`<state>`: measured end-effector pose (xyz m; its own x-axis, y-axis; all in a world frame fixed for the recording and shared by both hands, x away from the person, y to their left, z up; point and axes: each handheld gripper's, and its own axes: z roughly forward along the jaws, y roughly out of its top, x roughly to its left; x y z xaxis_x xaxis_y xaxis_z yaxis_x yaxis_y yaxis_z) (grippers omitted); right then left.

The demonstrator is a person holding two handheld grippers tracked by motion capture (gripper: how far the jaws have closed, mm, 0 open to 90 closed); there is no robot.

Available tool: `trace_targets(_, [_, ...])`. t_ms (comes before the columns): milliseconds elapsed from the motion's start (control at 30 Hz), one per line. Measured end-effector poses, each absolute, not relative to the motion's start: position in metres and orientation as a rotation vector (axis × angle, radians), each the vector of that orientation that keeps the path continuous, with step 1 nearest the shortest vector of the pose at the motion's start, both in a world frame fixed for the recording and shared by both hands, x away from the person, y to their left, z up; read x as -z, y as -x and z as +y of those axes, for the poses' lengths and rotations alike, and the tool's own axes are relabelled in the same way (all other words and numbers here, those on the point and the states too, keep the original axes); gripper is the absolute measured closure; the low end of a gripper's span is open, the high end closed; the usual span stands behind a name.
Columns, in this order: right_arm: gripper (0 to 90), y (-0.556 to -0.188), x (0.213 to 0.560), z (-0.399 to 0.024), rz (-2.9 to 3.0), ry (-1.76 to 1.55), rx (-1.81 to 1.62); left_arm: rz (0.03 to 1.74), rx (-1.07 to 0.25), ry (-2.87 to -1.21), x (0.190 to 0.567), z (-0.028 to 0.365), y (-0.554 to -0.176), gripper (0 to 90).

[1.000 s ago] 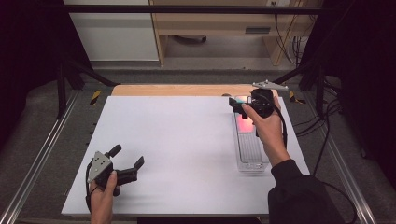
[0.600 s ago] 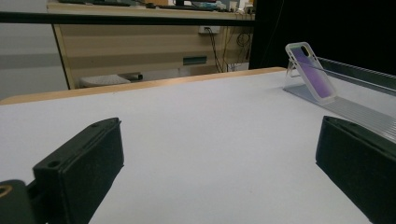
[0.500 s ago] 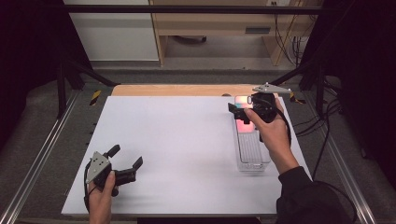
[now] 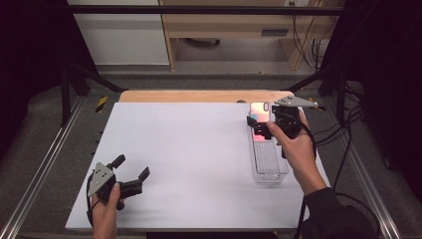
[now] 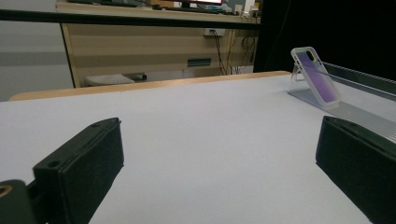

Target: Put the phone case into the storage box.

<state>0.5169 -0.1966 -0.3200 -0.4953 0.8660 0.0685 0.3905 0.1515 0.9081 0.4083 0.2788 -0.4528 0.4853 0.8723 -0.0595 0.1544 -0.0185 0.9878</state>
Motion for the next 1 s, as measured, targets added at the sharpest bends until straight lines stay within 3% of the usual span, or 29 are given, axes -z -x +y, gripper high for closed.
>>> trace_targets(1000, [4.4, -0.485, 0.337, -0.239, 1.814, -1.174, -1.391, 0.943, -0.756, -1.517, 0.453, 0.283, -0.408, 0.6])
